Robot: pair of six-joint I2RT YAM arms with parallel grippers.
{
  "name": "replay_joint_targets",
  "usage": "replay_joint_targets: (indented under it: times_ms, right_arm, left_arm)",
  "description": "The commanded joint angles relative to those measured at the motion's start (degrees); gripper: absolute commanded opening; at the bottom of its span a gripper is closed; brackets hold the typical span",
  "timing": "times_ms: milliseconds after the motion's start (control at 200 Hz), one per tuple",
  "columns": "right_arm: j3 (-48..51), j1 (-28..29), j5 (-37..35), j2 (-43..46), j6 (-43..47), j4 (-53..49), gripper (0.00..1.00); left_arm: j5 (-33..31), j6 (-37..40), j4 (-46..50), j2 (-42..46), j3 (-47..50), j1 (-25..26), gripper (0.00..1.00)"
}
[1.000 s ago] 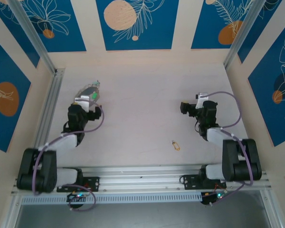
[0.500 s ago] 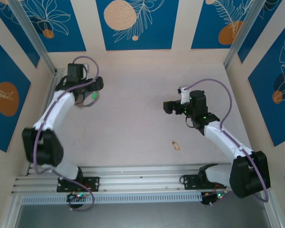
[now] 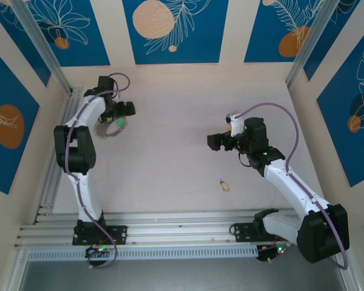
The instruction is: Put the keys on the keyring
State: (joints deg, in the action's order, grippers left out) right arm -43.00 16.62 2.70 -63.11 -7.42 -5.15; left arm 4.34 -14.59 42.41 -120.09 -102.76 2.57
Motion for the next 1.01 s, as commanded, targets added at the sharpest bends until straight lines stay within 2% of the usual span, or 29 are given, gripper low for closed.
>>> replay_joint_targets:
  times_ms: [0,390,1000]
  right_arm:
    - [-0.24,-0.83,2.69,0.49,0.67,1.11,0.99]
    - [-0.04,-2.99,3.8,1.57,-0.4,1.52,0.99]
    - [2.29,-5.92,3.67,8.97,-1.01,1.46,0.99]
  left_arm:
    - [2.18,-0.28,3.55,-2.94,-4.09,-0.97,1.0]
    - [5.46,-0.18,4.83,-7.87,-4.93,-1.43,1.0]
    - [3.75,2.18,-0.75,-7.18,6.65,-1.18,1.0]
